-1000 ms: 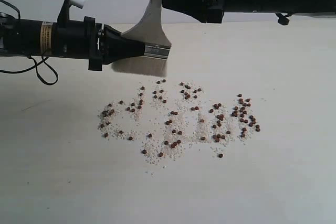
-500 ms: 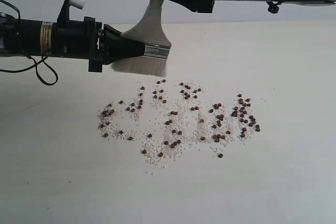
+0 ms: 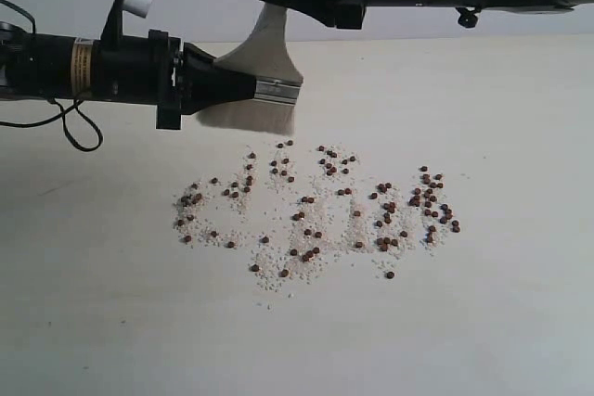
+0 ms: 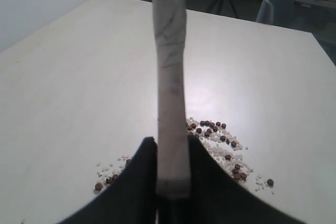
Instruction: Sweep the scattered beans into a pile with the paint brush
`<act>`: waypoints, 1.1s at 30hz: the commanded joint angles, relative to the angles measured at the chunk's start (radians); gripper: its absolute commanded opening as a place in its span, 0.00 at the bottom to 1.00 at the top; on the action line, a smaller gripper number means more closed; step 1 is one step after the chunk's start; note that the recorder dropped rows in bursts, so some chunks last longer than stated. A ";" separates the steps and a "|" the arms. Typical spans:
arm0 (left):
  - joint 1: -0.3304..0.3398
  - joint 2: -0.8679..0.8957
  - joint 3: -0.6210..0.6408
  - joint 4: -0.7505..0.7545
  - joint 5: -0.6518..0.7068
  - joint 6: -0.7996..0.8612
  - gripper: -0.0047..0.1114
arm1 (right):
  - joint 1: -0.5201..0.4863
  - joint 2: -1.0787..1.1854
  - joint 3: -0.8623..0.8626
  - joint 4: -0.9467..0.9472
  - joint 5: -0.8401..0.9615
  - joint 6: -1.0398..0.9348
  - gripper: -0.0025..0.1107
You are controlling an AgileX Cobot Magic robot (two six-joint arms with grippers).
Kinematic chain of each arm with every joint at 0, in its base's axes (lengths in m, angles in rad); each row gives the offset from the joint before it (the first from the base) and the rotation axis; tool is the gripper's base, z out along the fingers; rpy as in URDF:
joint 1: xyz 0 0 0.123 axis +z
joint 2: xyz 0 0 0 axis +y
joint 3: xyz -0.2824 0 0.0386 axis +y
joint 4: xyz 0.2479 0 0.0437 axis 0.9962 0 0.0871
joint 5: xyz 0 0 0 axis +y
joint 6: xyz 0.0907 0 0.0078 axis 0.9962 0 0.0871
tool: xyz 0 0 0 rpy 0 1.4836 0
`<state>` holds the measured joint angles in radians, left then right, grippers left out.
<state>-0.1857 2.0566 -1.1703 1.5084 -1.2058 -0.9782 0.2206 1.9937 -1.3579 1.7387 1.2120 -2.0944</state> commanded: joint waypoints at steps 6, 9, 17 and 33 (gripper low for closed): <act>-0.004 -0.004 -0.005 -0.019 -0.015 0.037 0.04 | 0.024 -0.002 -0.007 0.006 0.009 -0.006 0.56; -0.004 -0.004 -0.005 -0.019 -0.015 0.040 0.04 | 0.024 -0.002 -0.013 0.006 0.009 -0.006 0.56; -0.004 -0.004 -0.005 -0.019 -0.015 0.040 0.04 | 0.024 -0.002 -0.033 0.006 0.009 0.032 0.54; -0.004 -0.004 -0.005 -0.046 -0.015 0.058 0.04 | 0.024 -0.002 -0.033 0.006 -0.015 0.040 0.35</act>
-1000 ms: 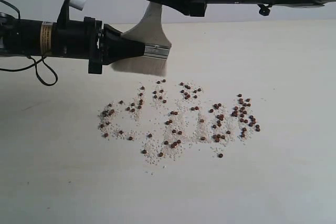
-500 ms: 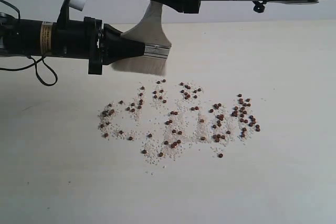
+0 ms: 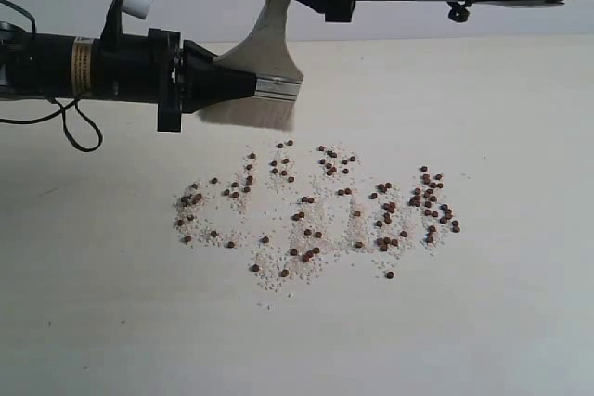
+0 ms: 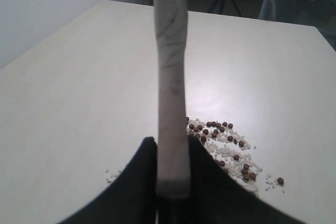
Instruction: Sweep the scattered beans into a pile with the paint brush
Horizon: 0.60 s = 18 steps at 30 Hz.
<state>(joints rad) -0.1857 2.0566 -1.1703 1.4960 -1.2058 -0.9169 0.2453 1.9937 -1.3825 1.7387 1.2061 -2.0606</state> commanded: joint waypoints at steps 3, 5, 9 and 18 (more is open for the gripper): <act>-0.004 -0.004 -0.005 -0.034 -0.015 -0.001 0.04 | 0.000 -0.002 -0.009 0.006 0.002 0.011 0.35; -0.004 -0.004 -0.005 -0.041 -0.015 0.007 0.04 | 0.000 -0.002 -0.009 0.006 0.015 0.067 0.35; -0.004 -0.004 -0.005 -0.049 -0.015 0.021 0.04 | 0.000 0.012 -0.012 0.006 0.015 0.052 0.35; -0.004 -0.004 -0.005 -0.069 -0.015 0.023 0.04 | -0.003 0.054 -0.019 0.006 0.015 0.030 0.35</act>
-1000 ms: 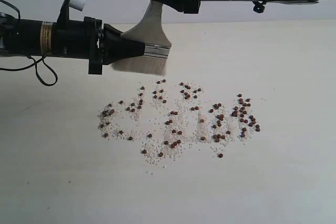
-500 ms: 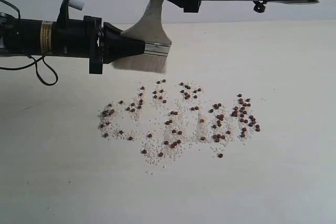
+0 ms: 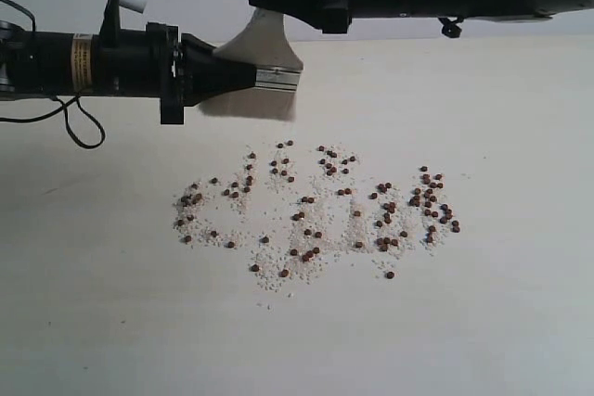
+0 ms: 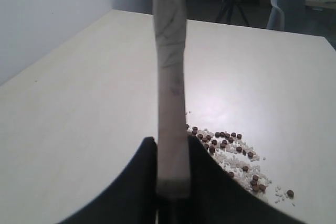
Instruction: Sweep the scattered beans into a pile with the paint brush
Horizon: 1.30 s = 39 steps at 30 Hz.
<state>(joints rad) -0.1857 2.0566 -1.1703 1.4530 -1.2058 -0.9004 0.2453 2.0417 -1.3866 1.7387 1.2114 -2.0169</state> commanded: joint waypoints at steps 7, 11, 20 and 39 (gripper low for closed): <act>-0.004 -0.004 -0.005 -0.028 -0.015 0.015 0.04 | -0.003 0.007 -0.061 0.006 0.010 0.007 0.35; -0.004 -0.004 -0.005 -0.028 -0.015 0.024 0.04 | -0.003 0.007 -0.077 0.006 0.010 0.030 0.35; -0.004 -0.004 -0.005 -0.040 -0.015 0.036 0.04 | -0.003 0.020 -0.078 0.006 0.010 0.031 0.23; -0.002 -0.004 -0.005 -0.065 -0.015 0.056 0.51 | -0.003 0.020 -0.078 0.006 0.010 0.006 0.02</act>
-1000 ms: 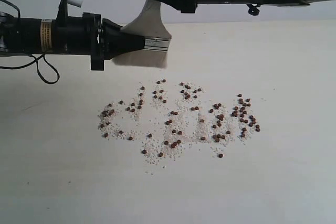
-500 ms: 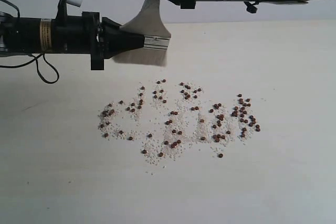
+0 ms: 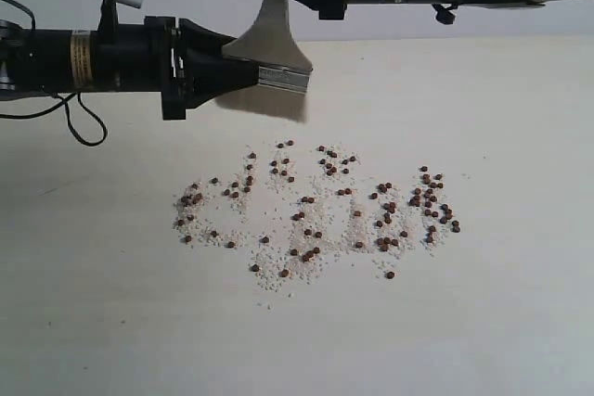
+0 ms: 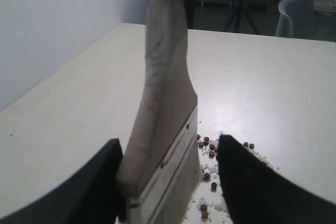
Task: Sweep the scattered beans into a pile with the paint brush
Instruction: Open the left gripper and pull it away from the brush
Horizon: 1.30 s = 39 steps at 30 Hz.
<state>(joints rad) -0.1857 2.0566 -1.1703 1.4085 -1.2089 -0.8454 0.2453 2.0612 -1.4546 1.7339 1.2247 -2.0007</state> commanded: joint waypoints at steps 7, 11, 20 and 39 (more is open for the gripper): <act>0.041 -0.004 -0.005 -0.005 -0.012 -0.034 0.51 | -0.003 -0.019 -0.010 0.010 -0.166 0.041 0.02; 0.058 -0.004 -0.005 0.010 -0.012 -0.052 0.51 | -0.003 -0.047 -0.010 0.010 -0.197 0.041 0.02; 0.120 -0.004 -0.005 0.056 -0.012 -0.257 0.51 | -0.003 -0.170 0.038 0.010 -0.440 0.111 0.02; 0.205 -0.099 0.102 0.159 -0.012 -0.607 0.04 | -0.083 -0.665 0.522 0.010 -0.792 0.124 0.02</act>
<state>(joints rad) 0.0134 1.9907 -1.1128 1.6192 -1.2122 -1.4465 0.1669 1.4659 -0.9799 1.7337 0.4709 -1.8869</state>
